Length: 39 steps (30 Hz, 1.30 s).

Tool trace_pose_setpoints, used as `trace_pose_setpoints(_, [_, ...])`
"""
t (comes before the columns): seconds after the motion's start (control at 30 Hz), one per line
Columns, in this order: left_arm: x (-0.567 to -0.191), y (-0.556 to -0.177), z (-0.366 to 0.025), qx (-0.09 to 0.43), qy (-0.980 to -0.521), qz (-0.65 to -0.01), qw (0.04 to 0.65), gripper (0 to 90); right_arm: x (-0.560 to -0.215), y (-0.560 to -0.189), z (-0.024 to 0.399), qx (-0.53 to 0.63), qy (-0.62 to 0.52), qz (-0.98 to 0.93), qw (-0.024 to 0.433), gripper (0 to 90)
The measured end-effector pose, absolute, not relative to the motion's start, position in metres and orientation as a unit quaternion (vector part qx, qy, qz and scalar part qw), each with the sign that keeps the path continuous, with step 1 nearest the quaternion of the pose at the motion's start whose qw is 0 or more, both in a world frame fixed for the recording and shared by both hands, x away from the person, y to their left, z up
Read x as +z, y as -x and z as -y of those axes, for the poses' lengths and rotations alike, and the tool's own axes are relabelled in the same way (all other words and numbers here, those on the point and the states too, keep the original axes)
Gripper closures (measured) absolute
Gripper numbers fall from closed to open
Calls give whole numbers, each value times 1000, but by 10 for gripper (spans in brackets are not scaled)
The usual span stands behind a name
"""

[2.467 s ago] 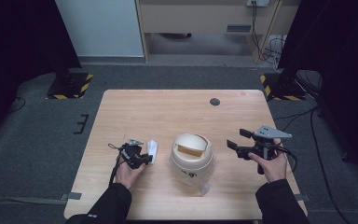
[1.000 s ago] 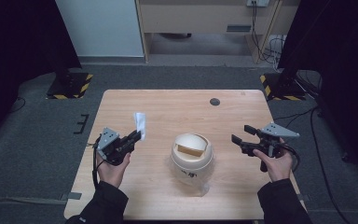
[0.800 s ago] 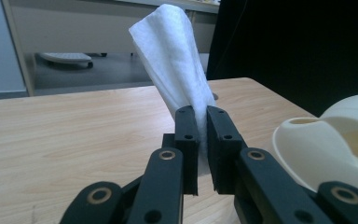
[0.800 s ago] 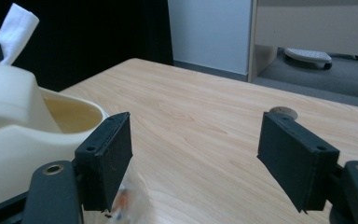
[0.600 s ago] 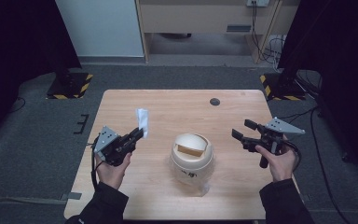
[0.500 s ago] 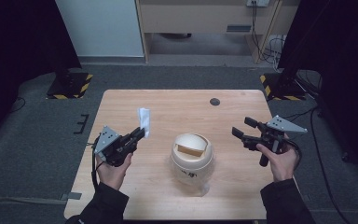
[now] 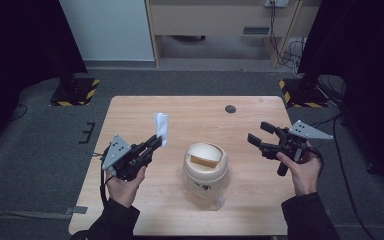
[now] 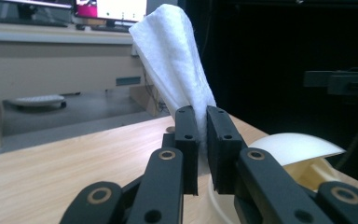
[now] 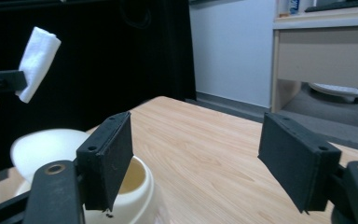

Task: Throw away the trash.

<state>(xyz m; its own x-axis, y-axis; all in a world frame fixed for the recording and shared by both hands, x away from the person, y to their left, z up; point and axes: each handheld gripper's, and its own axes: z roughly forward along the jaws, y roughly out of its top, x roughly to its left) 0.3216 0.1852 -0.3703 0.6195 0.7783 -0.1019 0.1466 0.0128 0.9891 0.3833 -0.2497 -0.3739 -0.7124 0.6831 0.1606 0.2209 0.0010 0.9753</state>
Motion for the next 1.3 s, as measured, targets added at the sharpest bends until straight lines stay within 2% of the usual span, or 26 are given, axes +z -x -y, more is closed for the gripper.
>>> trace_pose_setpoints(0.67, [-347,-318,-131,247,-674,-279,638,831,-338,-384,208,662,-275,-680,152,306])
trace_pose_setpoints(1.3, [-346,-324,-88,231,-694,-244,637,832,-319,-383,181,694,-240,-674,84,379])
